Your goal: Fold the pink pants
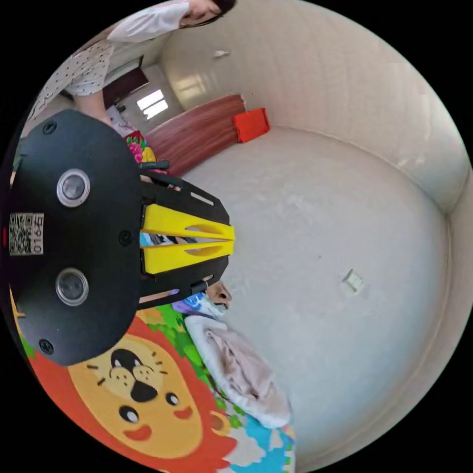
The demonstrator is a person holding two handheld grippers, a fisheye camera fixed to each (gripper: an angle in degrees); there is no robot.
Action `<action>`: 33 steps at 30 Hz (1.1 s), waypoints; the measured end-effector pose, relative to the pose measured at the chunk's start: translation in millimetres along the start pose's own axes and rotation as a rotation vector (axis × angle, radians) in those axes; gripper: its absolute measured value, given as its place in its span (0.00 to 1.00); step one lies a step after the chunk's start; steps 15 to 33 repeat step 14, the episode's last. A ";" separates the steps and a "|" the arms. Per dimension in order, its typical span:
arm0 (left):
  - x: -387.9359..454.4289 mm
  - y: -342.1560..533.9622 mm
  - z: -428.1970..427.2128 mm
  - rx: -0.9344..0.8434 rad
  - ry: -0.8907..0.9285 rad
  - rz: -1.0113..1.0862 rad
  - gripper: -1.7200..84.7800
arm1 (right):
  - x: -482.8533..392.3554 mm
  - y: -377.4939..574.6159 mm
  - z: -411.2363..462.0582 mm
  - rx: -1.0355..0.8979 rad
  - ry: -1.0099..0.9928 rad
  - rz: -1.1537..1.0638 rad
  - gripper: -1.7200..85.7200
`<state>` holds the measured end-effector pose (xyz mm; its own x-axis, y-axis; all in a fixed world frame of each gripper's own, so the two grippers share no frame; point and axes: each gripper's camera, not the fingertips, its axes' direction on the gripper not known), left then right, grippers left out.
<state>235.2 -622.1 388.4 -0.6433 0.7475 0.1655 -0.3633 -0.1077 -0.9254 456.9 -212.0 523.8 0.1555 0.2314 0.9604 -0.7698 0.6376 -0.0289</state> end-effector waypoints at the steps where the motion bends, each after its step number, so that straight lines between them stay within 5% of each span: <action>1: -6.6 1.8 1.3 -0.002 -0.002 -0.008 0.13 | 10.6 9.3 8.8 -0.030 -0.071 -0.033 0.02; 4: -20.3 6.4 10.0 0.032 0.072 -0.008 0.17 | 30.9 35.3 18.0 -0.162 -0.095 -0.265 0.02; 14: 62.1 -41.8 117.1 0.048 0.155 0.013 0.16 | 86.7 13.7 -35.6 -0.127 0.006 -0.271 0.02; 33: 62.1 -41.8 117.1 0.048 0.155 0.013 0.16 | 86.7 13.7 -35.6 -0.127 0.006 -0.271 0.02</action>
